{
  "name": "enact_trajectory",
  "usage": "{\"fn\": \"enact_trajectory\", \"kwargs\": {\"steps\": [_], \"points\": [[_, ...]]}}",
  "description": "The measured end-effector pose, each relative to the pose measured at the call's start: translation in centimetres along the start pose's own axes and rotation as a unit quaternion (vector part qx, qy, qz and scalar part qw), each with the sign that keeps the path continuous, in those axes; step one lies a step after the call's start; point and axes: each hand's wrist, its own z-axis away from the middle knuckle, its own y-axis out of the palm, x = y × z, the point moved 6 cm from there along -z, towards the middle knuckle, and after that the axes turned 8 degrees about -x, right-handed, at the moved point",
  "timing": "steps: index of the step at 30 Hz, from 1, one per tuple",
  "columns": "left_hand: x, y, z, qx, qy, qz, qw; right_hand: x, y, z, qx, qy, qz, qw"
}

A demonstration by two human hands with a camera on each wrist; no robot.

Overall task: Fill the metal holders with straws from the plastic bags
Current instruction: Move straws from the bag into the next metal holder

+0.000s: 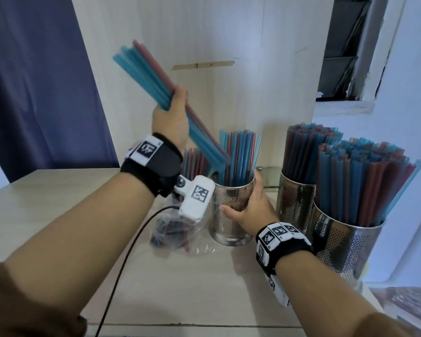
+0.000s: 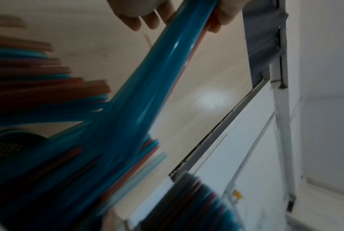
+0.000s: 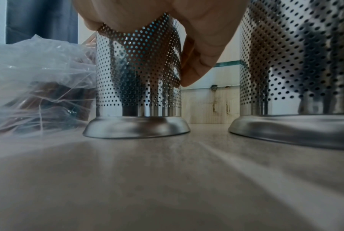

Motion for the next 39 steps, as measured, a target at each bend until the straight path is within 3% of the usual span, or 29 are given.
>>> {"fn": "enact_trajectory", "kwargs": {"steps": [6,10,16,24,29,34,39], "points": [[5.0,3.8,2.0,0.063,0.005,-0.198,0.978,0.1,-0.1,0.0,-0.002,-0.002,-0.003,1.0],[7.1,4.0,4.2,0.112,0.07,-0.376,0.917,-0.2,0.2,0.0,-0.007,-0.007,0.002,1.0],[8.5,4.1,3.2,0.144,0.147,-0.444,0.872,-0.4,0.2,-0.2,-0.001,-0.009,0.007,1.0],[8.0,5.9,0.3,0.243,0.116,-0.377,0.886,-0.3,0.0,-0.2,-0.005,-0.01,0.002,1.0],[9.7,6.8,-0.3,0.344,0.053,-0.388,0.854,-0.3,0.0,-0.2,-0.001,-0.01,0.008,1.0],[9.3,6.4,-0.5,0.269,0.073,-0.349,0.895,-0.2,0.0,-0.2,0.001,-0.012,0.01,1.0],[9.5,6.4,-0.8,0.278,0.105,-0.386,0.873,-0.2,0.0,-0.2,-0.001,-0.013,0.016,1.0]]}}
